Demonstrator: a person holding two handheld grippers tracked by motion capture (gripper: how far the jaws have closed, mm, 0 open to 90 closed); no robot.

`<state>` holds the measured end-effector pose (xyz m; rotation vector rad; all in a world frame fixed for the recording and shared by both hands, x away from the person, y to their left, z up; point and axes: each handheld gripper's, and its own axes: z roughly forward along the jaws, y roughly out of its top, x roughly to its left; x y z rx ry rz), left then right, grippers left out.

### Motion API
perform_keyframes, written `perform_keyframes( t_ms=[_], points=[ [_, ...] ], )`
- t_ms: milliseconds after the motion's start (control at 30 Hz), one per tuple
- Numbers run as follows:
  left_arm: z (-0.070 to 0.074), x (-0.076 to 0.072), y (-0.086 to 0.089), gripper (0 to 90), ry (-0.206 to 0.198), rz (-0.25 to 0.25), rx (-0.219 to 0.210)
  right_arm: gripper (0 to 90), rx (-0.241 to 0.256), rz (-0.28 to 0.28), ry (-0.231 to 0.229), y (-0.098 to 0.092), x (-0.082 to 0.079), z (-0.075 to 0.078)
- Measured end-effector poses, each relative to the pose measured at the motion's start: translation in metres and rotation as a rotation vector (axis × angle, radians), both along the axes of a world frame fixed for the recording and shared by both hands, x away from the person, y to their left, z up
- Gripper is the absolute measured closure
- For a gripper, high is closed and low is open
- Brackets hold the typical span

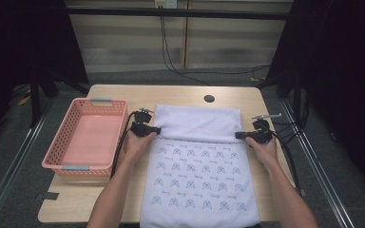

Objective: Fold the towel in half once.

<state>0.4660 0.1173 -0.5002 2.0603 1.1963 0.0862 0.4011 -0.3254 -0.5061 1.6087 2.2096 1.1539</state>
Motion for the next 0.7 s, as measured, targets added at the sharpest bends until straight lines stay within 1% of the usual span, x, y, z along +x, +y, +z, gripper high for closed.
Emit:
perform_keyframes(
  t_ms=[33, 67, 100, 133, 167, 200, 233, 267, 300, 333, 367, 400, 467, 500, 533, 567, 600, 667, 700],
  points=[
    [0.000, 0.003, 0.001, 87.5, -0.003, 0.004, 0.008, 85.7, -0.017, -0.006, -0.004, 0.003, 0.004, 0.001],
    [0.000, 0.005, 0.002, 87.4, -0.005, 0.015, 0.009, 85.7, -0.019, -0.018, 0.002, 0.006, 0.008, 0.001],
    [0.000, 0.006, 0.002, 87.4, 0.002, 0.018, 0.005, 85.7, -0.025, -0.029, 0.001, 0.009, 0.011, 0.001],
    [0.000, 0.007, 0.003, 87.4, -0.002, 0.024, 0.000, 85.7, -0.024, -0.031, 0.002, 0.011, 0.013, 0.001],
    [-0.001, 0.008, 0.004, 87.4, -0.005, 0.026, -0.004, 85.7, -0.006, -0.040, -0.002, 0.010, 0.018, 0.000],
    [-0.001, 0.008, 0.004, 87.4, -0.004, 0.023, -0.008, 85.7, -0.006, -0.040, -0.002, 0.010, 0.018, 0.000],
    [0.000, 0.009, 0.005, 87.4, -0.001, 0.016, -0.003, 85.7, 0.004, -0.046, 0.004, 0.009, 0.019, 0.000],
    [0.000, 0.009, 0.005, 87.4, 0.002, 0.014, 0.000, 85.7, 0.004, -0.048, 0.003, 0.008, 0.020, 0.000],
    [0.001, 0.009, 0.004, 87.4, 0.007, 0.022, 0.004, 85.6, -0.001, -0.049, 0.001, 0.008, 0.021, 0.000],
    [0.003, 0.008, 0.004, 87.4, 0.006, 0.026, 0.001, 85.6, 0.006, -0.049, -0.004, 0.008, 0.022, 0.001],
    [0.007, 0.006, 0.004, 87.4, -0.010, 0.023, -0.014, 85.5, 0.008, -0.049, -0.009, 0.008, 0.021, 0.002],
    [0.011, 0.004, 0.005, 87.4, -0.023, 0.020, -0.029, 85.6, 0.026, -0.046, -0.024, 0.006, 0.019, 0.007],
    [0.025, -0.001, 0.005, 87.4, -0.052, 0.002, -0.075, 85.6, 0.046, -0.045, -0.057, 0.000, 0.017, 0.017],
    [0.035, -0.004, 0.007, 87.4, -0.081, -0.008, -0.091, 85.6, 0.075, -0.044, -0.078, -0.005, 0.015, 0.024],
    [0.051, -0.009, 0.009, 87.4, -0.110, -0.027, -0.105, 85.6, 0.105, -0.040, -0.124, -0.012, 0.010, 0.041],
    [0.051, -0.009, 0.009, 87.4, -0.110, -0.027, -0.105, 85.6, 0.105, -0.040, -0.124, -0.012, 0.010, 0.041],
    [0.060, -0.012, 0.011, 87.4, -0.129, -0.039, -0.120, 85.6, 0.120, -0.034, -0.143, -0.015, 0.007, 0.051],
    [0.079, -0.021, 0.019, 87.4, -0.152, -0.044, -0.178, 85.6, 0.145, -0.019, -0.192, -0.018, 0.001, 0.070],
    [0.086, -0.027, 0.021, 87.4, -0.167, -0.047, -0.184, 85.6, 0.161, -0.006, -0.220, -0.018, -0.004, 0.081]
  ],
)
